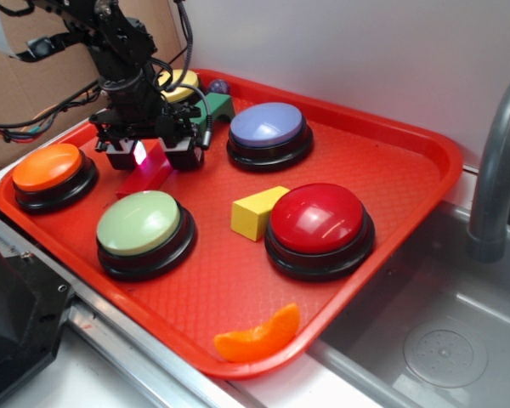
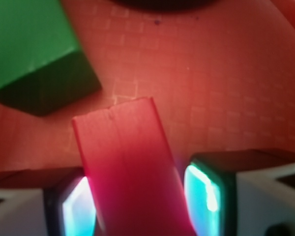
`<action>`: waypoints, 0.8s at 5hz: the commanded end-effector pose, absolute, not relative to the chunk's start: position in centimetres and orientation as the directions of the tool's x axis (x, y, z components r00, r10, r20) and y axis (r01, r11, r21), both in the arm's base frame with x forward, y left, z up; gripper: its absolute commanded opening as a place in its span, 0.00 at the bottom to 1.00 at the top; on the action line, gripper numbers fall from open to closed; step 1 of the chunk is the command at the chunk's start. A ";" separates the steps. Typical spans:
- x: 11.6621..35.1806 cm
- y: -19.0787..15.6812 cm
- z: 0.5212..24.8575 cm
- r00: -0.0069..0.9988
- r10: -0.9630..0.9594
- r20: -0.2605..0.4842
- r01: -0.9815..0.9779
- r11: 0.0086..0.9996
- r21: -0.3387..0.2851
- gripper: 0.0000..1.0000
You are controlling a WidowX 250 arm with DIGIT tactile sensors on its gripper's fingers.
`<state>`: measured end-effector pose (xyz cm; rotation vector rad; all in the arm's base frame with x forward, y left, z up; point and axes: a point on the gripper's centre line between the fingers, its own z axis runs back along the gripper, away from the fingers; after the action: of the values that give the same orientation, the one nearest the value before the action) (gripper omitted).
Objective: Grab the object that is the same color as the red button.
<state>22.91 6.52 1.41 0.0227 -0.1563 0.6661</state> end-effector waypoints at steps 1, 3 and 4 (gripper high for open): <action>23.4 6.6 5.5 0.852 0.498 0.159 -0.514 0.854 0.079 0.00; 22.9 3.9 13.3 0.962 0.238 0.135 -0.249 0.966 0.069 0.00; 21.1 2.3 17.0 0.964 0.172 0.202 -0.175 0.985 -0.001 0.00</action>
<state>20.53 1.54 15.44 0.0169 -0.1436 0.1855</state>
